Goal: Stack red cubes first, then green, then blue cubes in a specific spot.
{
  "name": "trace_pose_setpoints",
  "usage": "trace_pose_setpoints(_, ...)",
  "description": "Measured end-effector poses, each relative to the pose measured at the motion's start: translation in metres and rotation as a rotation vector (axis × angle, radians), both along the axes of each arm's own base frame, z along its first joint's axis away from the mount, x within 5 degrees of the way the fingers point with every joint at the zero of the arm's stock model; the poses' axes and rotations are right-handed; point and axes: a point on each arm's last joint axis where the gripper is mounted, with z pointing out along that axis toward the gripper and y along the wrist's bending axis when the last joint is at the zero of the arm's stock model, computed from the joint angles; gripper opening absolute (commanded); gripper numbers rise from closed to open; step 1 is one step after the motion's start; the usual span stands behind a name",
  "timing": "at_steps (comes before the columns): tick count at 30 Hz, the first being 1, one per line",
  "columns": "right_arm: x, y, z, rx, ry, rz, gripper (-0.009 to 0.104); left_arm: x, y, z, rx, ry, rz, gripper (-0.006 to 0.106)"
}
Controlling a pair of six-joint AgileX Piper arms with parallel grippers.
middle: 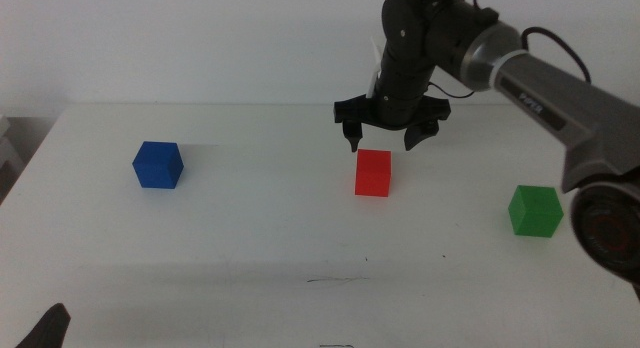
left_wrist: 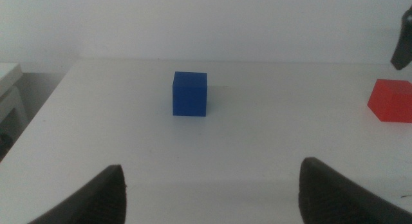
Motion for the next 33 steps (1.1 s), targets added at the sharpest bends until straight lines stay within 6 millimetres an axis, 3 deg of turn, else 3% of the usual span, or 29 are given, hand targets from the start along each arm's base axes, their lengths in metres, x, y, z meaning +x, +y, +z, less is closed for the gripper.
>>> trace_pose_setpoints(12,0.012,0.005,-0.030,-0.020,0.013,-0.026,0.093,0.000,0.000,0.000,0.000,0.000,0.000,0.090)
trace_pose_setpoints(23,0.018,0.008,-0.049,-0.026,0.011,-0.024,0.079,0.000,0.000,0.000,0.000,0.000,0.000,0.090)
trace_pose_setpoints(26,0.020,0.009,-0.053,-0.029,0.006,-0.023,0.063,0.000,0.000,0.000,0.000,0.000,0.000,0.090)
trace_pose_setpoints(32,0.022,0.010,-0.052,-0.014,-0.025,-0.020,-0.002,0.000,0.000,0.000,0.000,0.000,0.000,0.090)
trace_pose_setpoints(33,0.023,0.010,-0.052,-0.013,-0.026,-0.020,-0.001,0.000,0.000,0.000,0.000,0.000,0.000,0.090)
